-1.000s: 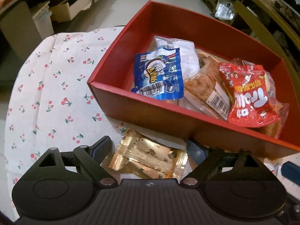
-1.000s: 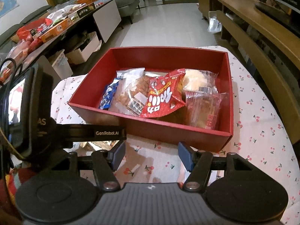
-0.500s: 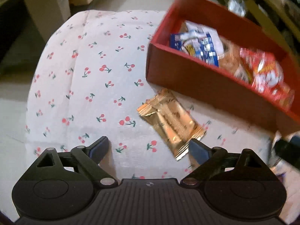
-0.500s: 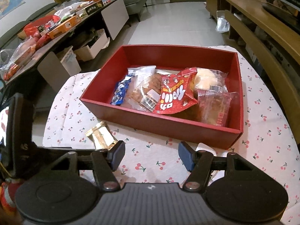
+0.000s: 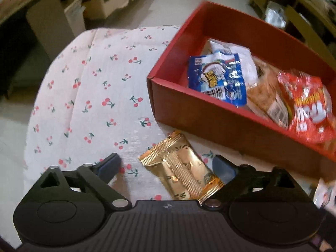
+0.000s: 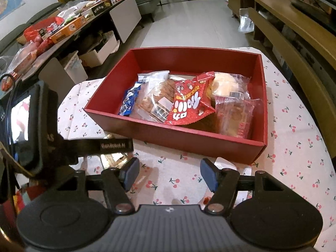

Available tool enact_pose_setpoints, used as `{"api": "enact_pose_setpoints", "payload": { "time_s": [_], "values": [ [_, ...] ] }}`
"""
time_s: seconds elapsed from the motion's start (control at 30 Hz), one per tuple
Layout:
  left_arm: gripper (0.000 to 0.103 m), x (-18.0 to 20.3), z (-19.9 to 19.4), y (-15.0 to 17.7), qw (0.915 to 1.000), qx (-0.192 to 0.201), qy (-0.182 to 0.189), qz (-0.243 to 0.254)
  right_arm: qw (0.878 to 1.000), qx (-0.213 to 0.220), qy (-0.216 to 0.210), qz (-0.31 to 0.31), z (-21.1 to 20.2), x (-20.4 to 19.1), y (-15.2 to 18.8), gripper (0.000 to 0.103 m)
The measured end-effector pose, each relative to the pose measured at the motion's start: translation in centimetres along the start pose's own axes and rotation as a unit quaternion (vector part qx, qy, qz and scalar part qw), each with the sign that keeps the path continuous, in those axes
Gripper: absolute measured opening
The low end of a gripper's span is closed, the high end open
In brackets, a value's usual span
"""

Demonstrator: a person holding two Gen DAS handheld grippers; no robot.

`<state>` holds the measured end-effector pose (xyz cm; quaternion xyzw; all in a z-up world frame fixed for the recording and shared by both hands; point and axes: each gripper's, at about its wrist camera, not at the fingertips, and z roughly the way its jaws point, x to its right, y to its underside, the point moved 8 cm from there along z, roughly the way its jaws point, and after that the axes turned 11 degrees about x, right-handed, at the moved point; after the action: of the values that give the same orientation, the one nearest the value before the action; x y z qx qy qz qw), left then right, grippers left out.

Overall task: Organize snacks
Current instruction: 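Grasp the gold wafer packet with the left tool while the right tool grasps the white Kaprons wafer pack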

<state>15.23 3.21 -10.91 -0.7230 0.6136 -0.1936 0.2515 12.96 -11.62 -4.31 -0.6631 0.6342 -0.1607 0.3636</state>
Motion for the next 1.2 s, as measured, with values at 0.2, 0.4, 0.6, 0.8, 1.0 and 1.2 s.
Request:
{"api": "enact_pose_setpoints", "payload": {
  "time_s": [0.2, 0.4, 0.6, 0.8, 1.0, 1.2],
  "values": [
    [0.067, -0.5, -1.6, 0.7, 0.9989, 0.002, 0.02, 0.042, 1.0, 0.003, -0.002, -0.01, -0.6, -0.3, 0.2, 0.064],
    [0.056, -0.8, -2.6, 1.9, 0.9968, -0.008, 0.041, 0.067, 1.0, 0.006, 0.003, -0.005, -1.2, 0.3, 0.5, 0.064],
    [0.056, -1.6, -3.1, 2.4, 0.9961, -0.013, 0.072, 0.049, 1.0, 0.001, 0.003, -0.004, -1.6, 0.2, 1.3, 0.065],
    [0.08, -1.8, -2.5, 1.2, 0.9964, -0.012, 0.084, -0.005, 1.0, -0.012, 0.008, -0.005, -0.7, -0.1, 1.7, 0.065],
    [0.078, -0.6, -1.2, 0.8, 0.9984, -0.001, 0.052, 0.022, 1.0, -0.023, 0.004, -0.013, -0.1, -0.3, 2.2, 0.065],
    [0.05, -1.0, -2.0, 1.1, 0.9973, -0.001, 0.047, 0.056, 0.999, -0.036, 0.0, -0.01, 0.2, -0.7, 2.7, 0.065]
  ]
}}
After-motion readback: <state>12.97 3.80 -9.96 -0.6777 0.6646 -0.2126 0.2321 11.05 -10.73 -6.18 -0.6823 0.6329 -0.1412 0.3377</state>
